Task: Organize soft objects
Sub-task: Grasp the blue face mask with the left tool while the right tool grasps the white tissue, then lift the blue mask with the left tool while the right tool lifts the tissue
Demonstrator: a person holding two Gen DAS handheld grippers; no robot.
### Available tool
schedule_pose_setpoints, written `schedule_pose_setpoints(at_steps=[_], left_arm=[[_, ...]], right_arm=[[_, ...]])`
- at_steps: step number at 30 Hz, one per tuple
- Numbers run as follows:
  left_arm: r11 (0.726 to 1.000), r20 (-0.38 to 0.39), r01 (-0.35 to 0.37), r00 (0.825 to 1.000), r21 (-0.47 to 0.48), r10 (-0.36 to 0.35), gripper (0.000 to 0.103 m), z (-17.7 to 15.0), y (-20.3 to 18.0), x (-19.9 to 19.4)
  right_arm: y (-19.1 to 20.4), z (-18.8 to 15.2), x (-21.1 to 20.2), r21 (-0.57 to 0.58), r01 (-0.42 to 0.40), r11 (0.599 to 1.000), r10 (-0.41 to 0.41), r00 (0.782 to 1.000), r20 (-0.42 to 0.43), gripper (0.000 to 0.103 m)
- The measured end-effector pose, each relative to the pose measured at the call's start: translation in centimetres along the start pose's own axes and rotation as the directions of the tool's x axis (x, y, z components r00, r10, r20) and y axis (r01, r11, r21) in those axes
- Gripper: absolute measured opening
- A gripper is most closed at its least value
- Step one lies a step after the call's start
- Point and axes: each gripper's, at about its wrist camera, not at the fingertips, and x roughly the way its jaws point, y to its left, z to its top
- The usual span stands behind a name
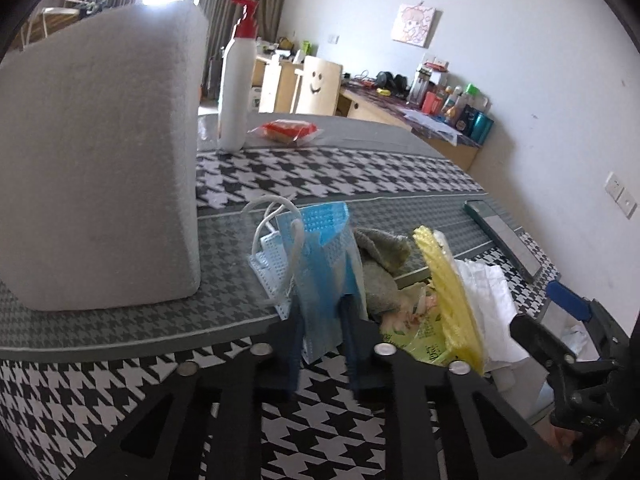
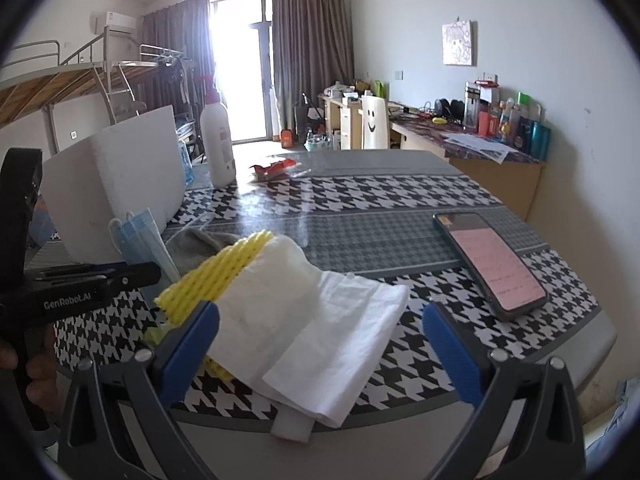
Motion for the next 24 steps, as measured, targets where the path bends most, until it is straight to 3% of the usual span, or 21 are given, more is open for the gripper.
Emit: schedule_pose_setpoints(at_steps=[4,10,12,16,23,24], left_arm=[[0.999,0.027,0.031,0.999,0.021,-0.032,0.006,0.2,-0.1,-0.5],[0.998,0.048,0.053,0.997,0.043,-0.055,0.006,0.2,-0.2,-1.2],[0.997,0.048,0.055,0.997,0.046,-0.058,0.006,0.2,-0.2,-1.1],[0.997,0.053,0.059,0.997,0.055,-0.062,0.006,0.1,-0.3,-1.4],[0.995,0.07,0.051,0.996,0.087,-0.057,0.006,-0.2,-0.7,-2.1],[0.995,0.071,0.05,0.996,0.088,-0.056,0.006,-0.2,-0.7,-2.2]], right_arm=[[0.1,-0.2,0.4,-0.004,0.009,1.0,-0.01,1.0,-0.029,0.097],[-0.4,-0.5,1.0,0.025,0.0,1.0,0.002,0.997,-0.079,0.075],[-0.5,-0.7,1.2,0.031,-0.009,0.999,0.012,0.995,-0.094,0.059],[-0.5,-1.0,1.7,0.034,-0.011,0.999,0.016,0.992,-0.124,0.041],[-1.3,-0.9,1.0,0.059,0.02,0.998,-0.014,0.994,-0.106,0.04],[-1.5,-0.9,0.9,0.069,0.018,0.997,-0.011,0.995,-0.103,0.046]])
